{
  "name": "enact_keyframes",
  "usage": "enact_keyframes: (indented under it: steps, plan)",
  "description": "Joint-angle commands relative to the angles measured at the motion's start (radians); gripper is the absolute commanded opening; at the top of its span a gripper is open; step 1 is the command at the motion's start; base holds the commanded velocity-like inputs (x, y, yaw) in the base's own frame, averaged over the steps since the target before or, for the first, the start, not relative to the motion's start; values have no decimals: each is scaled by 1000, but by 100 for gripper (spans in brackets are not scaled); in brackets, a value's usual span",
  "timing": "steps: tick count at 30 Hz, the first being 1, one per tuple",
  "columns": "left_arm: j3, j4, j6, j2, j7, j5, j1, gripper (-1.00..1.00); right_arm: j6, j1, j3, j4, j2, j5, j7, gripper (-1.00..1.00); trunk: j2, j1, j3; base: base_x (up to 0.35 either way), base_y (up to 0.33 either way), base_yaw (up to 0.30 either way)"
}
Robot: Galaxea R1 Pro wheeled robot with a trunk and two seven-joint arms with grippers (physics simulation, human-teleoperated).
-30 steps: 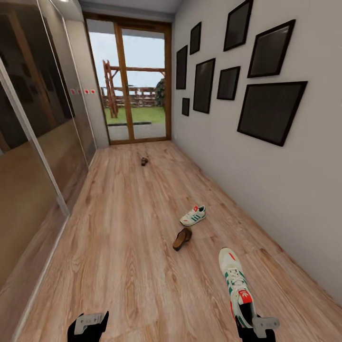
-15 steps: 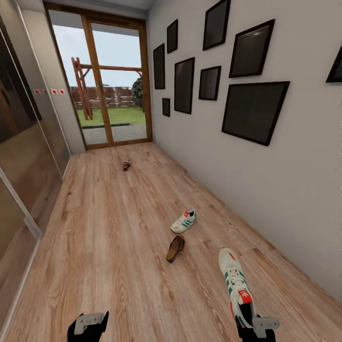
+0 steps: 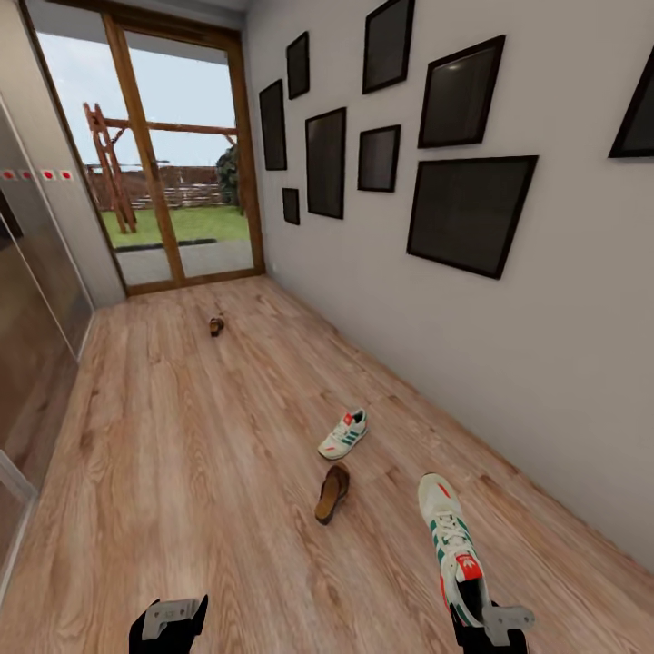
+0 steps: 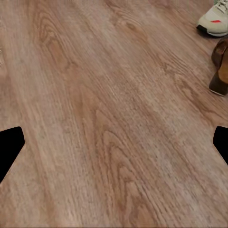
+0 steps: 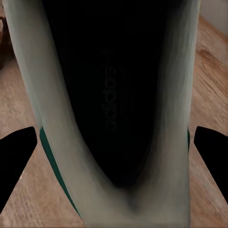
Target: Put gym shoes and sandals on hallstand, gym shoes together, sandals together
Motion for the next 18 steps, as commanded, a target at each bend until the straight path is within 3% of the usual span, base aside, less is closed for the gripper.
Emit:
enact_keyframes:
  steps: [1,18]
  plan:
    - [6,1,-2,-1,-9,0,-1,100,-3,0,-3,0,0,6,0,-100,0,0,-1,186,256,-38]
    - [6,1,-2,-1,-9,0,-1,100,-3,0,-3,0,-1,7,2,-100,0,0,-1,182,231,-6]
